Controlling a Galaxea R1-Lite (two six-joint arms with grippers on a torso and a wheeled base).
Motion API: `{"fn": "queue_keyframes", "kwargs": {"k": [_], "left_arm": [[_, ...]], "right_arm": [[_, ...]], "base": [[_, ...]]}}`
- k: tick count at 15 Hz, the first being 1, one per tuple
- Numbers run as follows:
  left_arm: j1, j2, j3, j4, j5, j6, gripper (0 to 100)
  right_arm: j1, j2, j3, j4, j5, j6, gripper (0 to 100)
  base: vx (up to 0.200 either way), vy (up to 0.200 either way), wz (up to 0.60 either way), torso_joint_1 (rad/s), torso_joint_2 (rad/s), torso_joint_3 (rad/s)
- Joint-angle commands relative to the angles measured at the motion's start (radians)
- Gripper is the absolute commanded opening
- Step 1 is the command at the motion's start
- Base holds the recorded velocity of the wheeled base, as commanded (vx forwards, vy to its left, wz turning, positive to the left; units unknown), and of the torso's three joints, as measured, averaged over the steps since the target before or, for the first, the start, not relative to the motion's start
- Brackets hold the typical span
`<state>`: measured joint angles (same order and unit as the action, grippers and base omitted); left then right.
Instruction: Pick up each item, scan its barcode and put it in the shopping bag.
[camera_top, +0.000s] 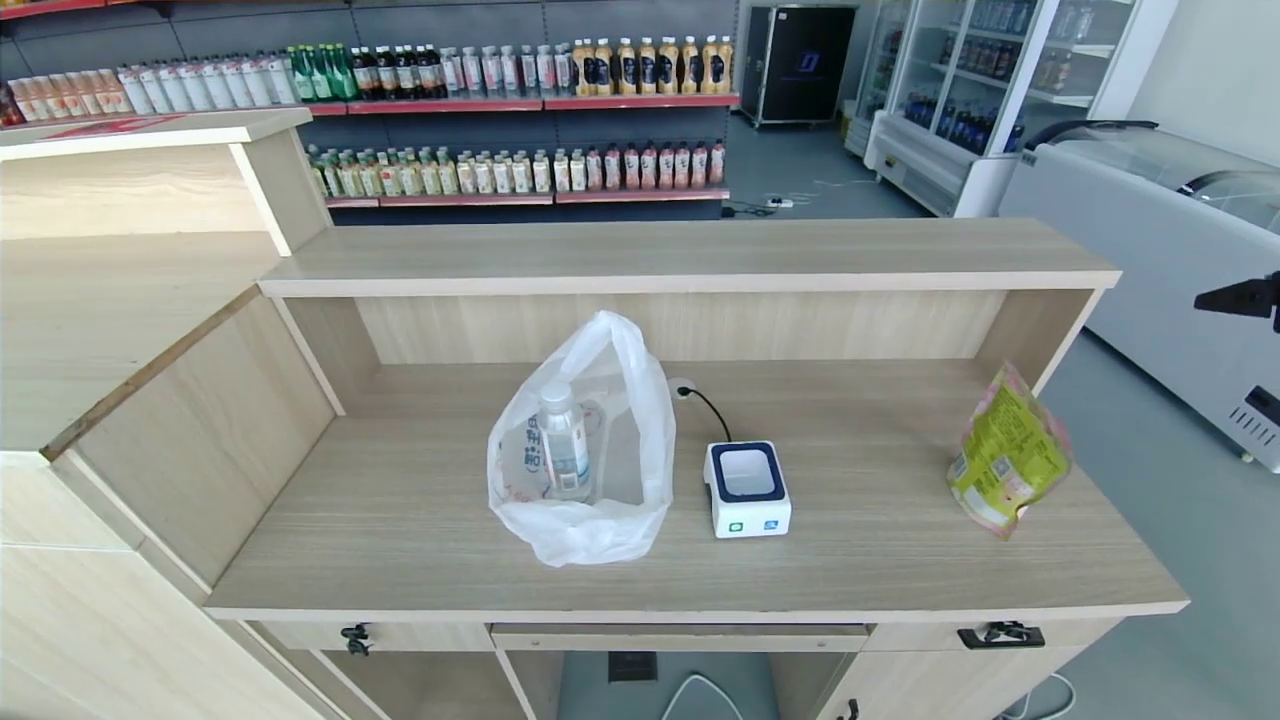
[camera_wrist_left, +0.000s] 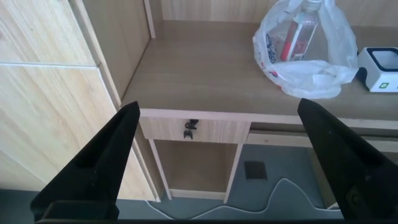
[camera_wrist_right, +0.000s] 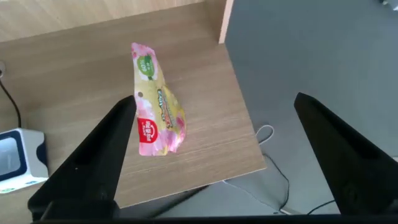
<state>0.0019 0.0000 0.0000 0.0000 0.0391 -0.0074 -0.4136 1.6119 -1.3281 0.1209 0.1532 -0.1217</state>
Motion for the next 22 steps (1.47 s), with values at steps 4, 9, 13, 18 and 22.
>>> {"fn": "queue_keyframes", "kwargs": {"k": [4,9,13,18,22], "left_arm": [[0.0,0.0,0.0,0.0,0.001,0.0,100],[0.0,0.0,0.0,0.0,0.001,0.0,100],[0.0,0.0,0.0,0.0,0.001,0.0,100],[0.0,0.0,0.0,0.0,0.001,0.0,100],[0.0,0.0,0.0,0.0,0.001,0.0,100]], "right_arm": [[-0.008,0.174,-0.042,0.026,0.143,-0.006,100],[-0.005,0.299,-0.129,0.043,0.151,-0.009,100],[-0.004,0.347,-0.106,0.031,0.227,-0.004,100],[0.009,0.407,-0.109,-0.061,0.325,-0.004,100],[0.041,0.456,-0.111,-0.136,0.358,-0.003,100]], "base": [[0.0,0.0,0.0,0.0,0.0,0.0],[0.0,0.0,0.0,0.0,0.0,0.0],[0.0,0.0,0.0,0.0,0.0,0.0],[0.0,0.0,0.0,0.0,0.0,0.0],[0.0,0.0,0.0,0.0,0.0,0.0]]}}
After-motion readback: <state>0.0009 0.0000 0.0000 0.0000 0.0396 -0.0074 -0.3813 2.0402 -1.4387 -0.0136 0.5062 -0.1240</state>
